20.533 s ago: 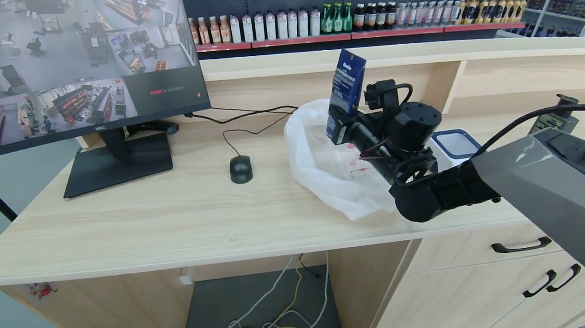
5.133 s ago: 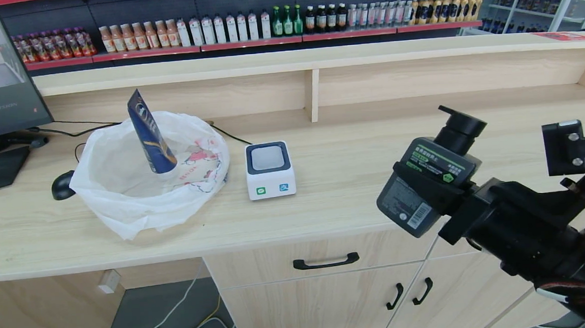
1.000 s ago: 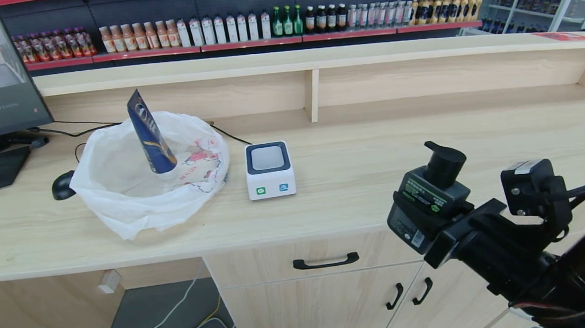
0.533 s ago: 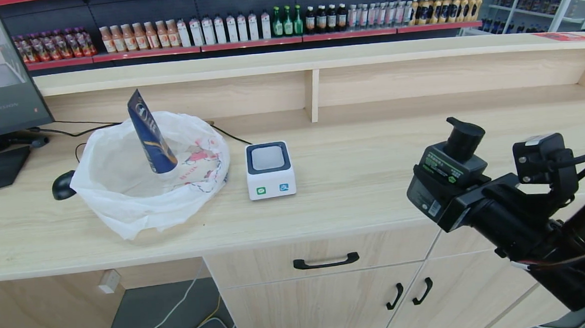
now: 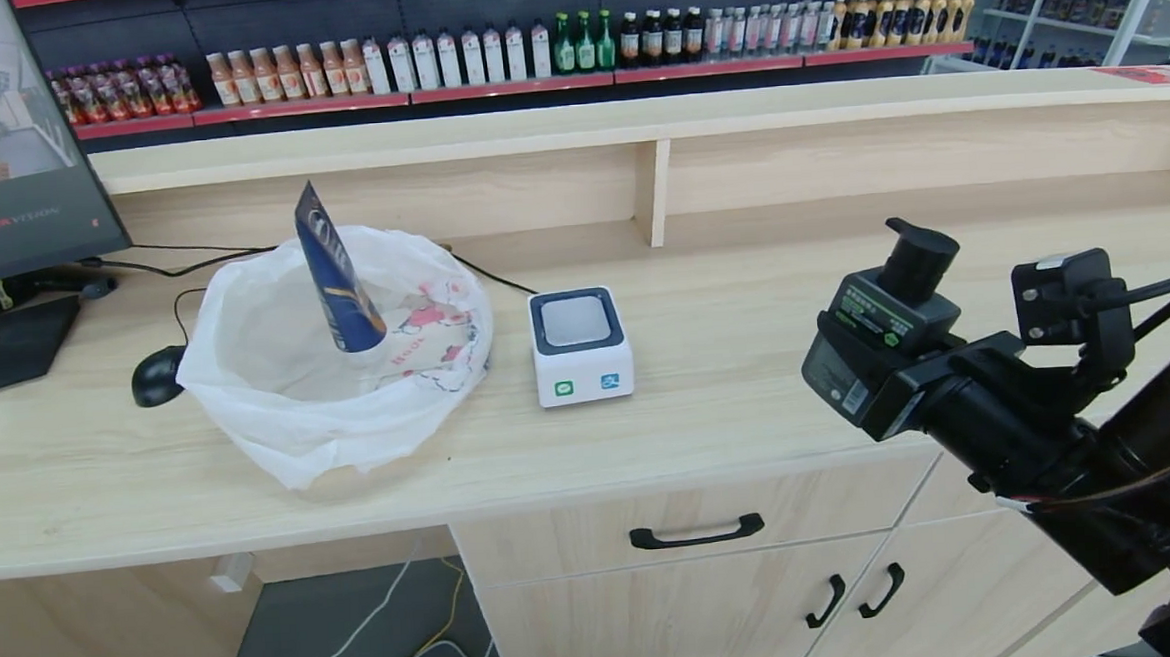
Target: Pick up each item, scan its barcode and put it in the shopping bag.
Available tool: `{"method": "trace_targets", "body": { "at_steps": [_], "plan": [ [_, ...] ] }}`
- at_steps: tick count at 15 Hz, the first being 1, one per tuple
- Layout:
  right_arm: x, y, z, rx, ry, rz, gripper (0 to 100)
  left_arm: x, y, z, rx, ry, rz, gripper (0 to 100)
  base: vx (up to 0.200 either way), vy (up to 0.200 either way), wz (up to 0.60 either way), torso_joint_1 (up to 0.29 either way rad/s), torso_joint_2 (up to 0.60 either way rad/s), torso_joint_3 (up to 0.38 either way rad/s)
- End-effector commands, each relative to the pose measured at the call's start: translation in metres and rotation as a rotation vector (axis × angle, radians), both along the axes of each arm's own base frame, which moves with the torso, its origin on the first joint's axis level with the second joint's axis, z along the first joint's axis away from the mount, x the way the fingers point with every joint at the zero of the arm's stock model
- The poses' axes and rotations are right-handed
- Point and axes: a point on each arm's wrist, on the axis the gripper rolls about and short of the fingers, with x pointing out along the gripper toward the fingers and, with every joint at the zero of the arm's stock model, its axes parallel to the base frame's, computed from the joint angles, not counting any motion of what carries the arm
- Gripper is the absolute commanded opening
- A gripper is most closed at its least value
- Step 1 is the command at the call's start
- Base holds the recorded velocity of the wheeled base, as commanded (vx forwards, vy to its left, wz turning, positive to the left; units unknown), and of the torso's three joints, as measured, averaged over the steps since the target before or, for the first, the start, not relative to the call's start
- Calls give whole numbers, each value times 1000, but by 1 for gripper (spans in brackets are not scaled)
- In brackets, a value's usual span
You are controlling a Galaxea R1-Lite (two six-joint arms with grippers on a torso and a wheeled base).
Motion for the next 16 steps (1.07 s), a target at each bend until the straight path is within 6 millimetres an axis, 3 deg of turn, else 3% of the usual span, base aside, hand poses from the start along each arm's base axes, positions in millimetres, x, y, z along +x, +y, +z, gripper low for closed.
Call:
{"method": "trace_targets", "body": {
  "at_steps": [1, 11, 16],
  "plan": [
    [2, -1, 2, 6, -7, -8, 0, 0, 0, 0, 0, 0, 2, 100, 0, 200, 0, -2, -7, 7],
    [-1, -4, 0, -5, 0, -19, 0, 0, 0, 0, 0, 0, 2, 100, 0, 200, 0, 2, 4, 1],
    [0, -5, 3, 4, -11, -22, 0, 0, 0, 0, 4, 0, 2, 100, 0, 0, 0, 0, 0, 0]
  ]
}}
